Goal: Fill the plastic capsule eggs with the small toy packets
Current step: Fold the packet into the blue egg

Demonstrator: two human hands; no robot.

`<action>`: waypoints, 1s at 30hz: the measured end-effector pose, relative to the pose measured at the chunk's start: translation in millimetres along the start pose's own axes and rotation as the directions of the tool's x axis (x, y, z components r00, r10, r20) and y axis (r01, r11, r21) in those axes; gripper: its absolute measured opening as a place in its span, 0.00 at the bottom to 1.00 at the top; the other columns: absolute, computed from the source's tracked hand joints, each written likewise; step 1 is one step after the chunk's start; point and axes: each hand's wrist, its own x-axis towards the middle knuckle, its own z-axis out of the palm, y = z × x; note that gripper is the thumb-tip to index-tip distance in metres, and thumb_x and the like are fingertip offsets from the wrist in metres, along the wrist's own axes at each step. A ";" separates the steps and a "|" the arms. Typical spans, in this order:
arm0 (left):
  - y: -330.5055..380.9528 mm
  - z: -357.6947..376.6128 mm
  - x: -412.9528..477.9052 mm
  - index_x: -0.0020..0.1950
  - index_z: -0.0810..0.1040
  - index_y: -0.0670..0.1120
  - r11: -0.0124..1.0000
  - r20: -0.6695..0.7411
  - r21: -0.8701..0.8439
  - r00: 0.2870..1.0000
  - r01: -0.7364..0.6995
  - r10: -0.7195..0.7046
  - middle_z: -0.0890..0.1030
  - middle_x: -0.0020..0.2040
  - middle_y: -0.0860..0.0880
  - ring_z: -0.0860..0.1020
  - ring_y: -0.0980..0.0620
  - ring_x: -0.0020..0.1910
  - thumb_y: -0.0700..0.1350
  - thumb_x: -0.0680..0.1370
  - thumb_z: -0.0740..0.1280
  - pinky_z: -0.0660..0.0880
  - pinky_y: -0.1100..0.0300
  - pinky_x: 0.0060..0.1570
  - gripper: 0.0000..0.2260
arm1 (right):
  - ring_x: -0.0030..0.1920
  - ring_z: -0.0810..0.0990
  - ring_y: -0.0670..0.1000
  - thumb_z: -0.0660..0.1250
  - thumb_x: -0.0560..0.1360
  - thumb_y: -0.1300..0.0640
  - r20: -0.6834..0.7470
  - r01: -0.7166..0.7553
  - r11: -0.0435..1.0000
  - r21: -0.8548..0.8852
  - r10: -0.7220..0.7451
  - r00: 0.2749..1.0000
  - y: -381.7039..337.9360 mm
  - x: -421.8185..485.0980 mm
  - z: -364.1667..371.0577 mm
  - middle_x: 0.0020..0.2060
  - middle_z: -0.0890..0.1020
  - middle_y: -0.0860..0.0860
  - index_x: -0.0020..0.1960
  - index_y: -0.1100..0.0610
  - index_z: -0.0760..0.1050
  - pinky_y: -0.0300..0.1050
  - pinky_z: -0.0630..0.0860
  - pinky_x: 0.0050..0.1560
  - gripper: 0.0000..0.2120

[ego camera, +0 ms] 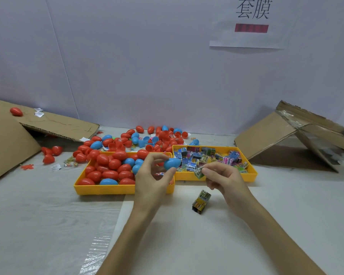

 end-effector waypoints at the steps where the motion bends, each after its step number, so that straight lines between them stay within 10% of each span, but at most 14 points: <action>1: 0.1 1.4 0.1 0.54 0.79 0.53 0.998 0.028 -0.051 0.999 0.035 -0.033 0.82 0.52 0.57 0.81 0.59 0.51 0.39 0.75 0.76 0.78 0.66 0.46 0.13 | 0.31 0.76 0.49 0.75 0.67 0.53 -0.001 -0.002 1.000 0.002 0.002 1.000 -0.4 -0.4 0.2 0.31 0.79 0.52 0.42 0.55 0.86 0.40 0.73 0.33 0.07; 30: 4.7 8.8 -6.9 0.55 0.83 0.51 0.928 0.313 -0.286 0.939 0.237 -0.143 0.87 0.51 0.51 0.83 0.53 0.51 0.39 0.76 0.74 0.79 0.64 0.47 0.10 | 0.34 0.80 0.49 0.70 0.75 0.68 -0.008 0.038 0.999 -0.035 -0.039 0.999 1.8 -1.4 2.0 0.36 0.84 0.54 0.46 0.54 0.87 0.41 0.79 0.38 0.11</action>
